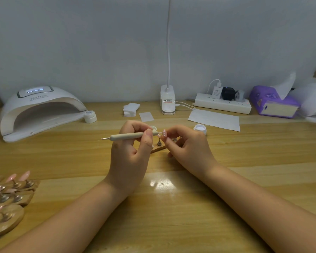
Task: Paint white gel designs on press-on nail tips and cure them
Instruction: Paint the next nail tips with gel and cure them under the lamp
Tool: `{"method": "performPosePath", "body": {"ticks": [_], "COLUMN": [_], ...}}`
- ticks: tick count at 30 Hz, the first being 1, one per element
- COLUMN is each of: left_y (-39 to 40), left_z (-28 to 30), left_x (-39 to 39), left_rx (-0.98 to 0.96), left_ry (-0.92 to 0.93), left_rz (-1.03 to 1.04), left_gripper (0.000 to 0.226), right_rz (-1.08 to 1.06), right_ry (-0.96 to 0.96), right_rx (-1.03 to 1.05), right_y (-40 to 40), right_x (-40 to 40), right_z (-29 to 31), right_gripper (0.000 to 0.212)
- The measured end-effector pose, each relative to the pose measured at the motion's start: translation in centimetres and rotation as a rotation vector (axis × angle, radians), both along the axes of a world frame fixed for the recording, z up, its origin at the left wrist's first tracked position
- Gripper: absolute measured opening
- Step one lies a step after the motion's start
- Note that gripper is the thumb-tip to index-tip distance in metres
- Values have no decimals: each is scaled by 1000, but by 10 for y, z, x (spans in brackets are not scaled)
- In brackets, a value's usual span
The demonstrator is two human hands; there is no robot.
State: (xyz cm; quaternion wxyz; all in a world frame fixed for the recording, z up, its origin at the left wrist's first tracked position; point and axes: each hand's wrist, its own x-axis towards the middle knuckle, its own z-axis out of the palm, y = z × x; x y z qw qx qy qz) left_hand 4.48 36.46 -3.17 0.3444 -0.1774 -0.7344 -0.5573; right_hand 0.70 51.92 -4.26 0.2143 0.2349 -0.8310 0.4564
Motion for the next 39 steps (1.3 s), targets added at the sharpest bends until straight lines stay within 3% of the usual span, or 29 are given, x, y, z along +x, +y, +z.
{"method": "performPosePath", "body": {"ticks": [21, 29, 39], "left_y": [-1, -1, 1], "left_z": [-1, -1, 2], "left_x": [-3, -1, 2], "left_rx": [35, -18, -67], "left_ry": [18, 15, 18], "left_rz": [-26, -23, -36], "left_gripper": [7, 16, 13], "right_rz": [0, -12, -3], "right_ry": [97, 75, 59], "right_rx": [-31, -61, -43], "right_y": [0, -1, 0], "right_x": [1, 0, 0], "right_z": [2, 1, 2], "right_gripper": [7, 7, 7]}}
